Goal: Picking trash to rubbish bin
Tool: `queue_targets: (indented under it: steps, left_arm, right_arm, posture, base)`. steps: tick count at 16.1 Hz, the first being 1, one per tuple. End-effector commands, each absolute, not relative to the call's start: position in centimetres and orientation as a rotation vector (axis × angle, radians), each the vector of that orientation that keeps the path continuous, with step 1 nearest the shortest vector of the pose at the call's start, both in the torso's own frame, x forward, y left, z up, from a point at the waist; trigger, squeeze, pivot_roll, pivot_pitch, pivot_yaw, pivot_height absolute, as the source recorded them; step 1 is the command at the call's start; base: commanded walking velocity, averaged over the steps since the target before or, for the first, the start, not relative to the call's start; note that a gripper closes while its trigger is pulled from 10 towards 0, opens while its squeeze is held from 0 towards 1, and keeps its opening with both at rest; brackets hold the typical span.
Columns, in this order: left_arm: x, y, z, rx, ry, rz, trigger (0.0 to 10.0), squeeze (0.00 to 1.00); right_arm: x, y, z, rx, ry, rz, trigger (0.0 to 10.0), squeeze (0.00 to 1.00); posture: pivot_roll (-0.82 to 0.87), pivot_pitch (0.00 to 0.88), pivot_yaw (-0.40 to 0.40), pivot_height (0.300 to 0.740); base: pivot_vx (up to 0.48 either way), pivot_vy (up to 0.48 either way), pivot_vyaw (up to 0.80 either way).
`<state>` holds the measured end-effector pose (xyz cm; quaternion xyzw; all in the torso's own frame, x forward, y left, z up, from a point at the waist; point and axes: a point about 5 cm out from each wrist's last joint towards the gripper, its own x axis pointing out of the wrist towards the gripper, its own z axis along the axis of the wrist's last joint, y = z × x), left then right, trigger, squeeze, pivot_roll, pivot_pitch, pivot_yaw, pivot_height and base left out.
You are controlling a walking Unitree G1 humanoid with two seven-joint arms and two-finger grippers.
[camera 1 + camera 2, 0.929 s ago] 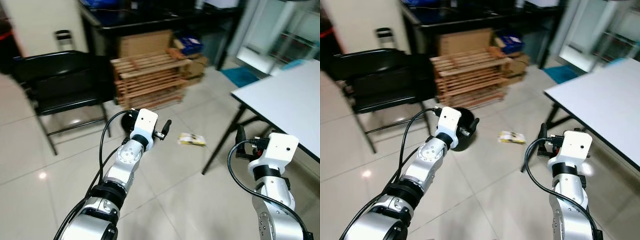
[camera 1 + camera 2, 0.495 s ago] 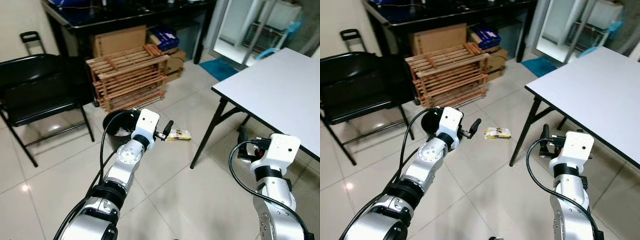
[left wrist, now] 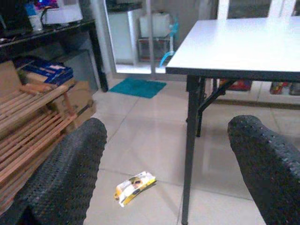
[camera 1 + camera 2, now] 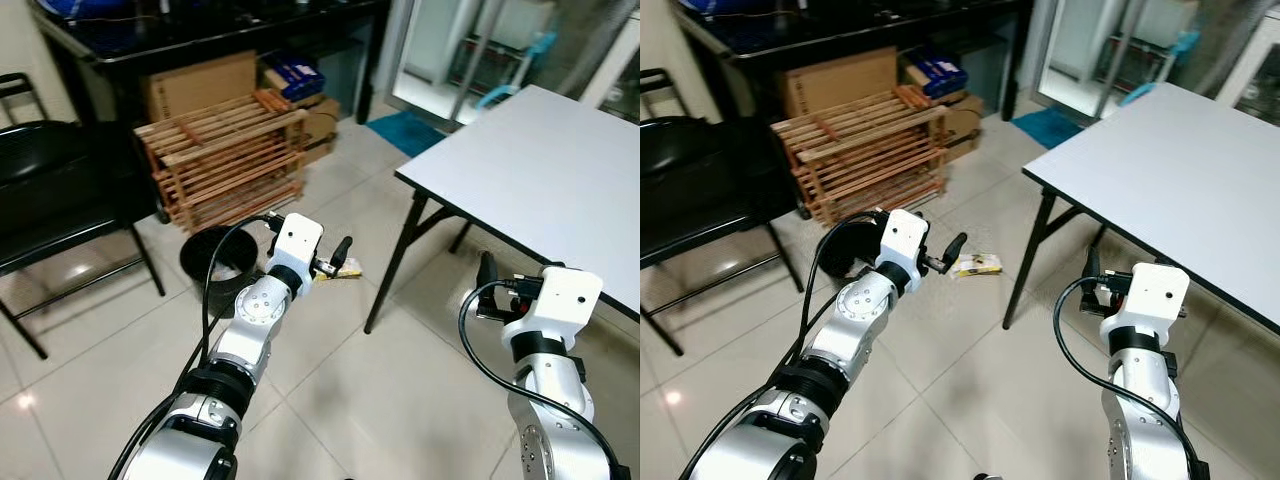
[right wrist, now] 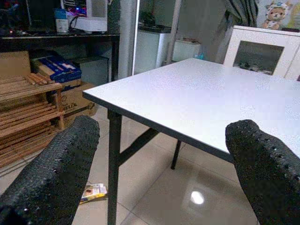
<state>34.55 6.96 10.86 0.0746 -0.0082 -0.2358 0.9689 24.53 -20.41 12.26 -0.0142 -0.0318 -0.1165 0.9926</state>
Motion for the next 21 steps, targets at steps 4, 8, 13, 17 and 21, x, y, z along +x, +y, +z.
queue_targets:
  steps: [4, 8, 13, 17, 21]
  left_arm:
    - [34.64, 6.38, 11.34, 0.137, -0.019, -0.507, 10.0, 0.00]
    - [34.53, 6.13, 11.42, 0.134, -0.020, -0.530, 10.0, 0.00]
    - [34.38, 6.12, 11.30, 0.129, -0.017, -0.542, 10.0, 0.00]
    - [34.33, 6.10, 11.19, 0.134, -0.013, -0.548, 10.0, 0.00]
    - [34.30, 6.22, 11.12, 0.133, -0.010, -0.546, 10.0, 0.00]
  right_arm:
    - [24.60, -20.91, 12.26, -0.042, -0.059, -0.254, 10.0, 0.00]
    - [24.59, -20.87, 12.26, -0.043, -0.059, -0.259, 10.0, 0.00]
    - [24.44, -20.84, 12.23, -0.044, -0.057, -0.259, 10.0, 0.00]
    - [24.34, -20.88, 12.16, -0.046, -0.055, -0.261, 10.0, 0.00]
    - [24.35, -20.84, 12.08, -0.046, -0.052, -0.259, 10.0, 0.00]
  posture:
    - [0.13, 0.004, -0.044, 0.740]
    - [0.13, 0.005, -0.042, 0.740]
    - [0.12, 0.011, -0.040, 0.740]
    - [0.12, 0.011, -0.038, 0.740]
    - [0.12, 0.014, -0.038, 0.740]
  base:
    - [0.000, 0.000, -0.68]
    - [0.000, 0.000, -0.69]
    - [0.117, 0.000, -0.71]
    - [0.313, -0.129, -0.71]
    - [0.322, -0.259, -0.71]
